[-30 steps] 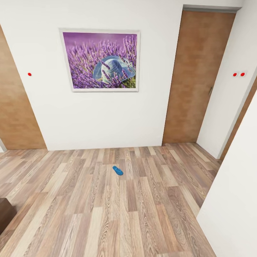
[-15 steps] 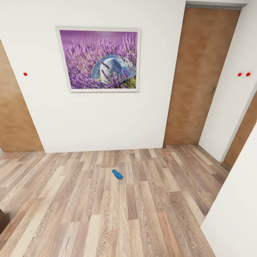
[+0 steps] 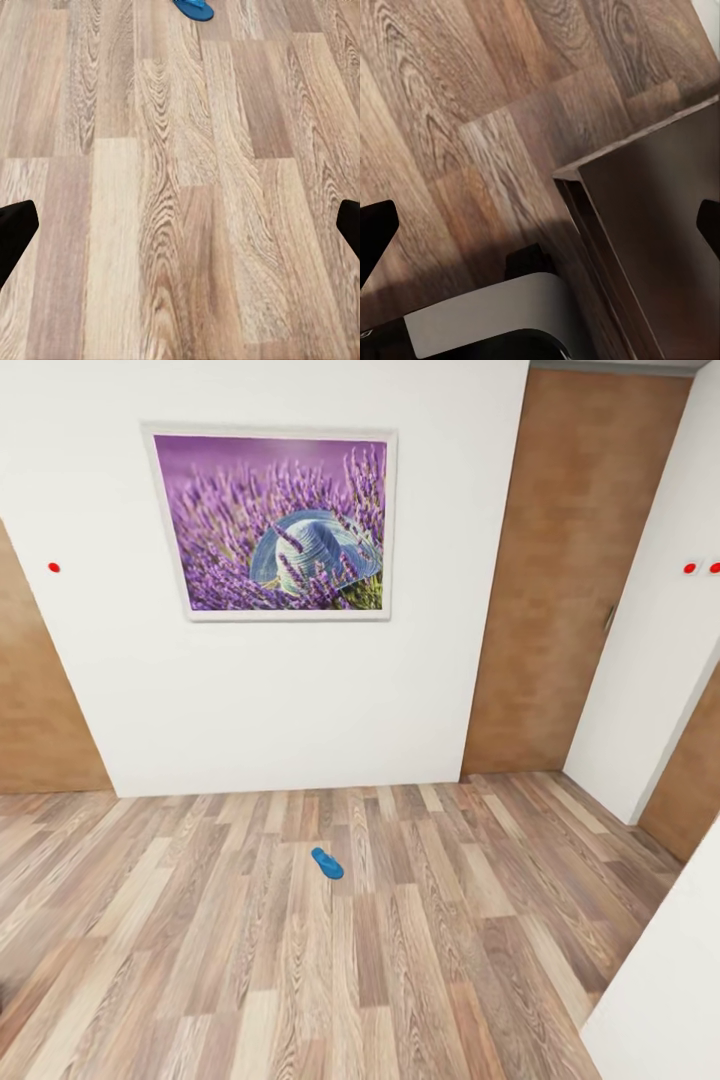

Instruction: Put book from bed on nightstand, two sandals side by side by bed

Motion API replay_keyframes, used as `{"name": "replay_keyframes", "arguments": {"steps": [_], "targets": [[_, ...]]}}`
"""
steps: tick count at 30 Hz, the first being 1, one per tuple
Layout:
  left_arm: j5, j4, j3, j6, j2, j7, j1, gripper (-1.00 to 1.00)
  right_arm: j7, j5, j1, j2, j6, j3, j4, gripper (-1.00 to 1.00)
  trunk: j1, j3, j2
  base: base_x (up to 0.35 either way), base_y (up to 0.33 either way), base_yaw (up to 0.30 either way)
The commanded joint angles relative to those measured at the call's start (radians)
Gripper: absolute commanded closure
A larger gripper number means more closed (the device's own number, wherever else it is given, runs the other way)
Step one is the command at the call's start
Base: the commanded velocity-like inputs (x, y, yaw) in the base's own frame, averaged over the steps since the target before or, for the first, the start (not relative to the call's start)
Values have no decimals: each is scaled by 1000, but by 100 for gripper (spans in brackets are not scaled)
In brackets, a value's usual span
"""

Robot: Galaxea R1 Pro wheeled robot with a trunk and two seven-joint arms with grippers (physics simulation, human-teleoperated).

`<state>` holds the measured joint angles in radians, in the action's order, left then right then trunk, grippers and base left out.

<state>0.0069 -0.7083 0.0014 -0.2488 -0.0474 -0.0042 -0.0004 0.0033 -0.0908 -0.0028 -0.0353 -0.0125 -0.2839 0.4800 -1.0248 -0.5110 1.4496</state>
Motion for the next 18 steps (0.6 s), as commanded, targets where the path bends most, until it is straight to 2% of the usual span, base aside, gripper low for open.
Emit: {"name": "replay_keyframes", "arguments": {"steps": [1, 9, 18], "targets": [[1, 0, 0, -2, 0, 0, 0, -100, 1, -9, 0, 0, -1, 0, 0, -100, 0, -1, 0, 98, 0, 0], [1, 0, 0, -2, 0, 0, 0, -100, 0, -9, 0, 0, -1, 0, 0, -100, 0, -1, 0, 42, 0, 0], [1, 0, 0, -2, 0, 0, 0, -100, 1, -9, 0, 0, -1, 0, 0, -100, 0, -1, 0, 228, 0, 0]]}}
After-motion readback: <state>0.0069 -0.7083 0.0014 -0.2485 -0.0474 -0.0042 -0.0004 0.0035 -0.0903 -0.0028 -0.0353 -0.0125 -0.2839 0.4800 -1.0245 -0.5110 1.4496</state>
